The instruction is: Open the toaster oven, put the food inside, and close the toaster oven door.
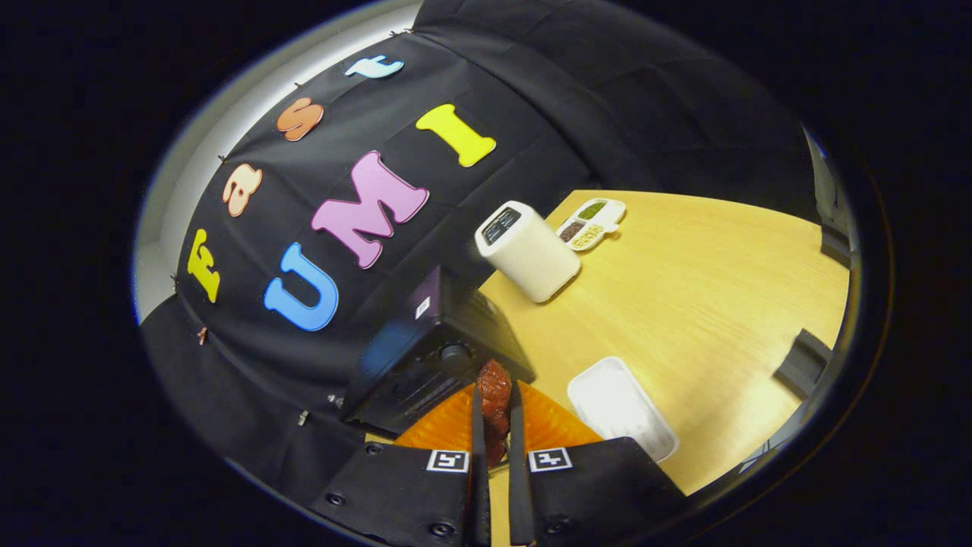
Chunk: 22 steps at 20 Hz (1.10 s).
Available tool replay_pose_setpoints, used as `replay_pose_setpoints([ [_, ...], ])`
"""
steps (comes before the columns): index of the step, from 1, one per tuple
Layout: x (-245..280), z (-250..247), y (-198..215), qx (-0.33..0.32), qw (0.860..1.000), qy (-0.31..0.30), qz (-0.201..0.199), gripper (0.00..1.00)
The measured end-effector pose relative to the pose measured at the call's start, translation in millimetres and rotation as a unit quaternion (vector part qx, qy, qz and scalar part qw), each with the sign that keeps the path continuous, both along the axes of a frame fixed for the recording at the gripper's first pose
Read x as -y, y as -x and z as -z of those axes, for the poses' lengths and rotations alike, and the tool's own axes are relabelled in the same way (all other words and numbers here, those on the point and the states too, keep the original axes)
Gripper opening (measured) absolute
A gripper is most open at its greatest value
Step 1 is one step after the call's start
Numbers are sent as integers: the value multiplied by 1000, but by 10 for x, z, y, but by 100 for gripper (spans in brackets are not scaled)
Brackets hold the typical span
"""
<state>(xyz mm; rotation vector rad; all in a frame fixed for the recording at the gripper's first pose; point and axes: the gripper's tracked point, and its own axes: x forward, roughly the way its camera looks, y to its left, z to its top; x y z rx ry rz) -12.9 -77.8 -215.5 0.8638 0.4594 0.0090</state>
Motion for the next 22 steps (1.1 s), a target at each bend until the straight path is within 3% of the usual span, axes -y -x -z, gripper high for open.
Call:
replay_pose_setpoints([
  [4, -640, -96, -103, 7, 999, -28, -45, 14],
  [8, -1116, -110, -262, 10, 996, -65, -61, 14],
  [22, -1823, 539, -1199, -11, 989, -144, -14, 14],
])
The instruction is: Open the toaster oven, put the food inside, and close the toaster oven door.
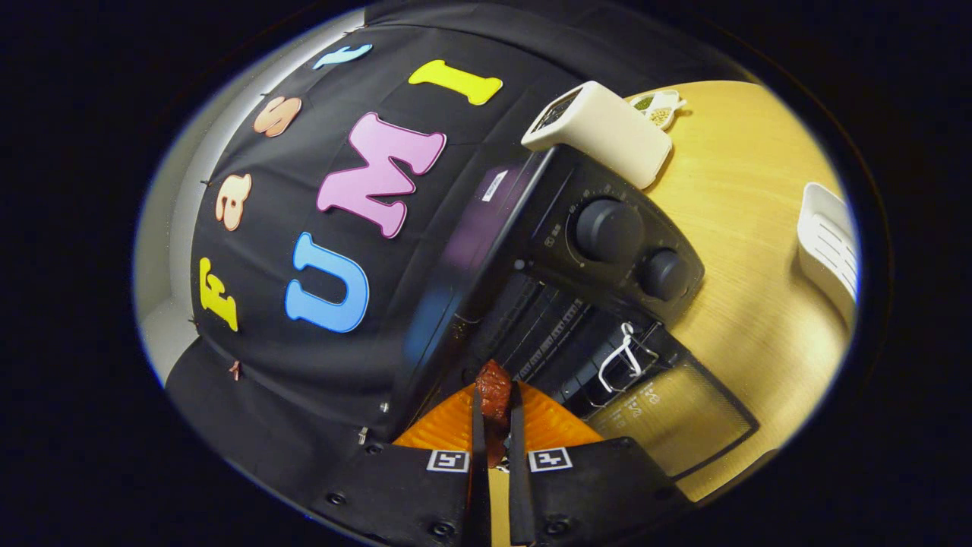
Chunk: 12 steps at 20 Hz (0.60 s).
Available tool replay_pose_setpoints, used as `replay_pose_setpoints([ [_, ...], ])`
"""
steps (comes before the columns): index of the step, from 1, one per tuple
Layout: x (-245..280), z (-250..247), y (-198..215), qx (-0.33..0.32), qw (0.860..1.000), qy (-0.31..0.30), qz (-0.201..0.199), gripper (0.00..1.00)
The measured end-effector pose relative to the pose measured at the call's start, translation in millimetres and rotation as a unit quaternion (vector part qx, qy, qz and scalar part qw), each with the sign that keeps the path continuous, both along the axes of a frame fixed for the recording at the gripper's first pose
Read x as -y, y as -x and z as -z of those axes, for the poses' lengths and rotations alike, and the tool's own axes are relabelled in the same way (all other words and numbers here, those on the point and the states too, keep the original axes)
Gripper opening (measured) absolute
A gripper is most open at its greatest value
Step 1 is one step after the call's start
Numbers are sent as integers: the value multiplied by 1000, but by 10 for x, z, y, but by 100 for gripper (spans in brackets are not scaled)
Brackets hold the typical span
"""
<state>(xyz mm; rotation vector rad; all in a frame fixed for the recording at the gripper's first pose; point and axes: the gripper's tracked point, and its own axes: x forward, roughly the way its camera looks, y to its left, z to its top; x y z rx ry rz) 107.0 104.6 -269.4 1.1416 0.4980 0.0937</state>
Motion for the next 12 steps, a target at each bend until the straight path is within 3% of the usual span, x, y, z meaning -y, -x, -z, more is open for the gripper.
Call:
replay_pose_setpoints([
  [7, -105, 346, -310, -15, 1000, -10, 12, 14],
  [12, -135, 486, -318, -34, 999, 2, 13, 17],
])
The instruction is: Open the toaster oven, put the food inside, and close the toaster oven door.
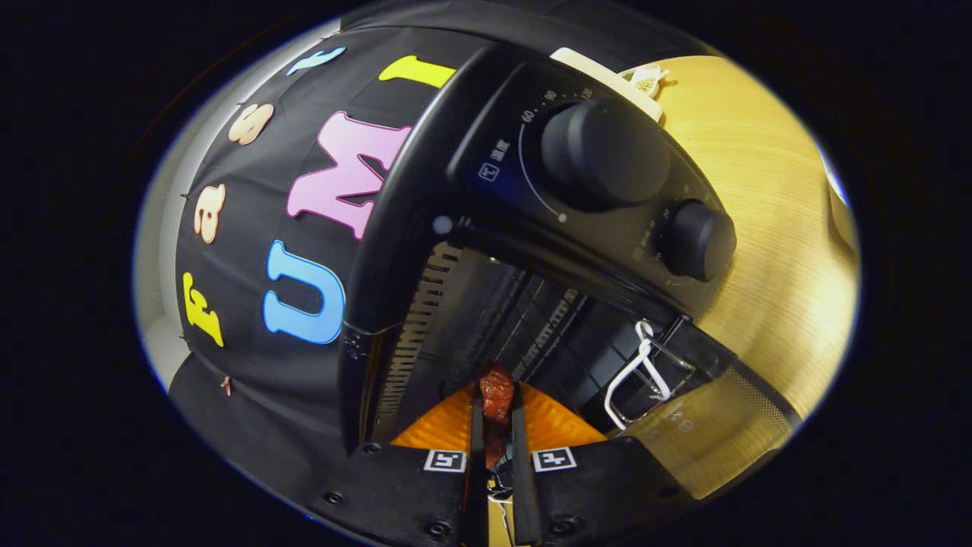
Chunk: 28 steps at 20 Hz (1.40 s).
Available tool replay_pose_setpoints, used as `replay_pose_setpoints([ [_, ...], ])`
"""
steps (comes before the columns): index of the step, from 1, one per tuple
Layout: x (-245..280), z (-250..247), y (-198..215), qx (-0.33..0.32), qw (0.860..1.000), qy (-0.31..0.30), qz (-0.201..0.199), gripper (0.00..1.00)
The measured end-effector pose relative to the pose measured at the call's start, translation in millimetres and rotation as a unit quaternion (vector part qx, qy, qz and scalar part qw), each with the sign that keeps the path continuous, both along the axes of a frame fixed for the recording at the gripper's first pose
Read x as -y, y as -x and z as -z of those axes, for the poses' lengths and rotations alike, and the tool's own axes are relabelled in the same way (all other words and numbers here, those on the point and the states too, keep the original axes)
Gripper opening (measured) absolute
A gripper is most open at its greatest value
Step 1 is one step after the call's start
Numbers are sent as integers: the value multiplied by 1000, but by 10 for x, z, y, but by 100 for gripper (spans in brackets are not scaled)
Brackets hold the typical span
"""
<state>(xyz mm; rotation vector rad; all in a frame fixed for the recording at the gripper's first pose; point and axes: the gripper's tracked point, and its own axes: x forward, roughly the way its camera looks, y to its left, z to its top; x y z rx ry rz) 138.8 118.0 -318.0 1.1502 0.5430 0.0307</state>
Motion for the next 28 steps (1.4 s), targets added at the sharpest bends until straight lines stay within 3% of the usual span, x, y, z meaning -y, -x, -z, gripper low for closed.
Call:
replay_pose_setpoints([
  [2, 44, -79, 18, 9, 1000, 3, -3, 30],
  [5, 88, -187, 54, 23, 999, 27, 5, 58],
  [7, 163, -169, 89, 17, 998, 57, 15, 81],
  [10, 321, -198, 158, 12, 996, 87, 22, 84],
  [11, 347, -226, 201, 10, 996, 90, 21, 90],
  [16, 385, -429, 427, 22, 996, 87, 9, 90],
  [22, 193, -447, 887, 11, 991, 118, -62, 90],
  [28, 56, -342, 1421, 11, 962, 230, -145, 91],
])
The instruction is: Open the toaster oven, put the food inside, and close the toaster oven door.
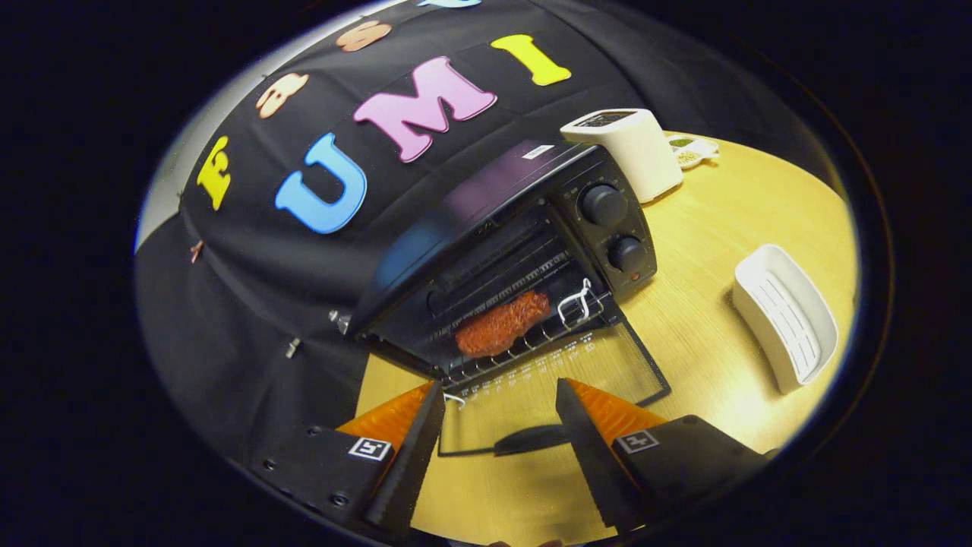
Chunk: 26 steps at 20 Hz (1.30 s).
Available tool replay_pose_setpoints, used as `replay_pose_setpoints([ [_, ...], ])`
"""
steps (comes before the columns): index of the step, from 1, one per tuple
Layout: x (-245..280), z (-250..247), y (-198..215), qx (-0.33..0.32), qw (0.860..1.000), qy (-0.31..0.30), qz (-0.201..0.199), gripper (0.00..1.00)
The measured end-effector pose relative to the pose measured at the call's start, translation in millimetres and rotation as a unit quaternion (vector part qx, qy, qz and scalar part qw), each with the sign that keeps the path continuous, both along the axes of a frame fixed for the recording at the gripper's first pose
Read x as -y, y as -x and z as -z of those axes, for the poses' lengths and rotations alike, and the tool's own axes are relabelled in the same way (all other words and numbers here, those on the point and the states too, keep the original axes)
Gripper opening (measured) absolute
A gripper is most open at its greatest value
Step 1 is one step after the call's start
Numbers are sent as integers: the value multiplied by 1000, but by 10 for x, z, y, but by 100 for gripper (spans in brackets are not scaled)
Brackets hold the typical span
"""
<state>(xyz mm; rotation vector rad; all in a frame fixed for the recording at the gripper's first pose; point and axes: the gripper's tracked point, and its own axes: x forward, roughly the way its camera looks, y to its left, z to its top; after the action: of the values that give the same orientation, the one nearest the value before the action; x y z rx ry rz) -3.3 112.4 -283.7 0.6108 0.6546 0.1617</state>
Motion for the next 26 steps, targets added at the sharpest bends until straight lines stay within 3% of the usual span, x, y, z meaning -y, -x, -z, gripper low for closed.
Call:
replay_pose_setpoints([
  [1, -12, 24, 76, 3, 1000, 25, -12, 96],
  [6, -56, 344, 466, -28, 989, 130, -64, 98],
  [11, -118, 756, 568, -77, 980, 162, -81, 99],
  [26, -344, 1169, 359, -95, 967, 217, -90, 99],
])
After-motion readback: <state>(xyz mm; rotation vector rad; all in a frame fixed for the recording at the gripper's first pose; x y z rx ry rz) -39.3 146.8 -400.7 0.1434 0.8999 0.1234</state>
